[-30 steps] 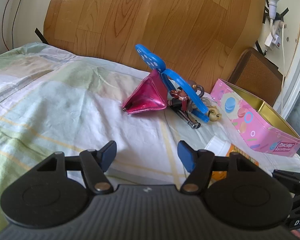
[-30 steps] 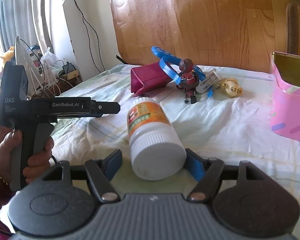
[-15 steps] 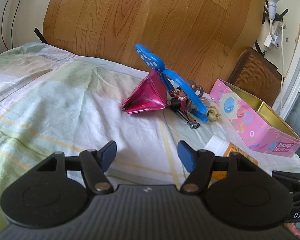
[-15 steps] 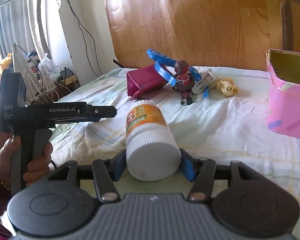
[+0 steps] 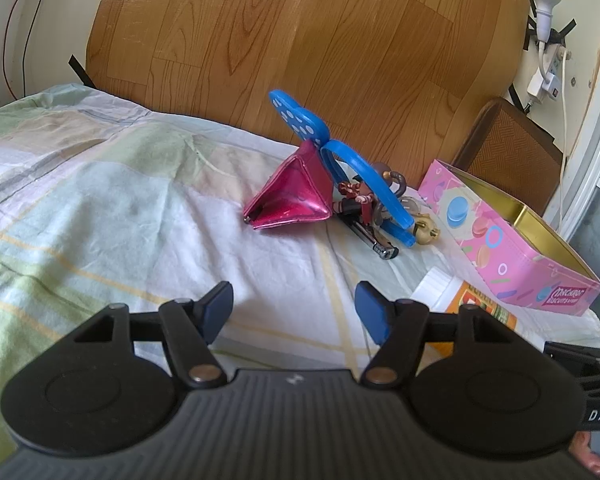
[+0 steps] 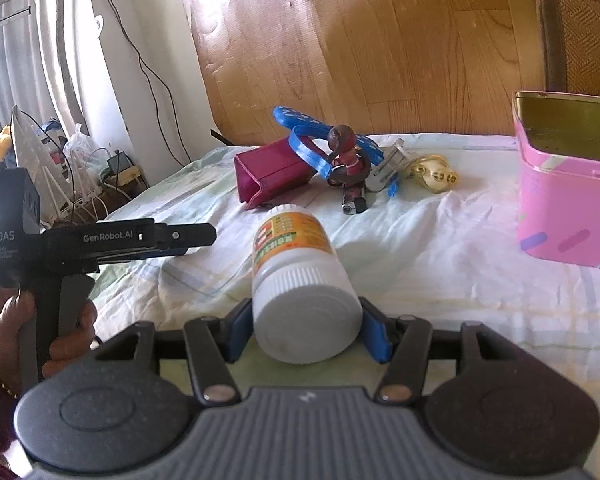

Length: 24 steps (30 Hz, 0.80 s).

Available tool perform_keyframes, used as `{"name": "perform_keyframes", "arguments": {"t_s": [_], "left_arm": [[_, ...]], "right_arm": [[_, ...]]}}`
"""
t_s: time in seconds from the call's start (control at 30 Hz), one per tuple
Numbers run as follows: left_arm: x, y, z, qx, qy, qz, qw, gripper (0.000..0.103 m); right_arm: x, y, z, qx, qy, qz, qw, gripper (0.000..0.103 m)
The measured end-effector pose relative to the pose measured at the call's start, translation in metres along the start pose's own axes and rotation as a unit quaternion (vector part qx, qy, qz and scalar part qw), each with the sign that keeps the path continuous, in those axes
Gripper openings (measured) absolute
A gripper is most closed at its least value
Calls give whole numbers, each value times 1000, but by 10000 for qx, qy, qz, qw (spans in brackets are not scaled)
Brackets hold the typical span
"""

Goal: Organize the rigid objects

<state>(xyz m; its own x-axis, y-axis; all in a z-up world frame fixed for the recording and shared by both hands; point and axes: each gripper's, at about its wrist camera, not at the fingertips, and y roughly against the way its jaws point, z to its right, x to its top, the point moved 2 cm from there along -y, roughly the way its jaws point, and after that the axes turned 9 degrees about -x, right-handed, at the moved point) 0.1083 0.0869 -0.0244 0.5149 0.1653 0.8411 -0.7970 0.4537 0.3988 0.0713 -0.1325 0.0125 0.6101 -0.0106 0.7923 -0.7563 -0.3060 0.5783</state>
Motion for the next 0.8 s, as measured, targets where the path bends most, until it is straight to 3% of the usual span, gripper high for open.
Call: {"name": "perform_keyframes", "arguments": {"t_s": [0.57,0.8], "left_arm": [[0,0,2,0,7,2,10000,69],[0,1,3,-185,-44,-4,9998,69]], "right_arm": [[-1,5,-3,103,128,-2,9999,52],[-16,30,5,151,396,-203,9989,52]]}}
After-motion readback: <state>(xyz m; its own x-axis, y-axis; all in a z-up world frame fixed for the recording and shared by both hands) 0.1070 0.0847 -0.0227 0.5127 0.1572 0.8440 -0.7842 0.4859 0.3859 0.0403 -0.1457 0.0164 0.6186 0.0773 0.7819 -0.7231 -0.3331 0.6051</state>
